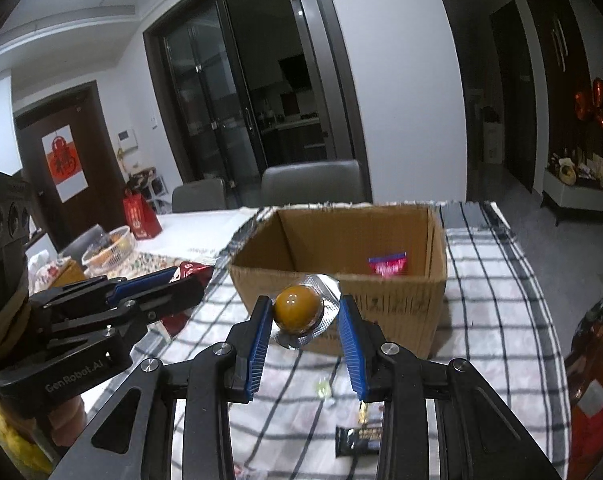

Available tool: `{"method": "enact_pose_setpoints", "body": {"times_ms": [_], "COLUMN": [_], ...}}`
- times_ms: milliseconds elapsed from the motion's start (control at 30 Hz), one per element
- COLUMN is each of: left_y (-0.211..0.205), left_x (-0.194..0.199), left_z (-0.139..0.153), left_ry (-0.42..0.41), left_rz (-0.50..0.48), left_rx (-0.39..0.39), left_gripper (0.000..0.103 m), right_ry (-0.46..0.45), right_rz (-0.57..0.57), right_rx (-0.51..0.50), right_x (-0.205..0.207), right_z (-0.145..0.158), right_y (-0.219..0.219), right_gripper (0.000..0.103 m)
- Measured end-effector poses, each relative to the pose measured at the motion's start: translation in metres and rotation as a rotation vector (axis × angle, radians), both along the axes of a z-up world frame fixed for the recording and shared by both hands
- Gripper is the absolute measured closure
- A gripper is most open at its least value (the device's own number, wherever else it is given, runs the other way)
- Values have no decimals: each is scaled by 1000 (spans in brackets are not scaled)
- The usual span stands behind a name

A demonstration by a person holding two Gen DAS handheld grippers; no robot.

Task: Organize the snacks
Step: 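Carry both items over the box and open both tools to release them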

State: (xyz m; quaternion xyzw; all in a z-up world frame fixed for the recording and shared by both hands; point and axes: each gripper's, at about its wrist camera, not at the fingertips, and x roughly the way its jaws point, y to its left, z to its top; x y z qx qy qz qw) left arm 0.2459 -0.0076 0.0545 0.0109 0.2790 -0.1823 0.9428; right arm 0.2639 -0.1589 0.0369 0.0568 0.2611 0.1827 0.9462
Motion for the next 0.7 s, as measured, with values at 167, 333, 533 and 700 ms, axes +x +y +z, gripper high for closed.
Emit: {"method": "enact_pose_setpoints", "body": {"times_ms": [167, 333, 533, 700], "left_y": [-2, -4, -7, -12], "left_x": [14, 35, 60, 83], "left_z": [13, 20, 20, 15], "left_ry": [-28, -43, -51, -41], "left_rz": [3, 13, 16, 16], "left_rx": [-8, -3, 13, 22], "left_gripper": [80, 80, 80, 80], "right_ry": [-21, -32, -29, -22], "right_rz": [-9, -16, -17, -23], "right_rx": [7, -6, -28, -31], "right_x": [12, 29, 53, 71], "right_z": [13, 21, 19, 16], "right_y": [-4, -7, -10, -14], "right_gripper": [68, 68, 68, 68]}}
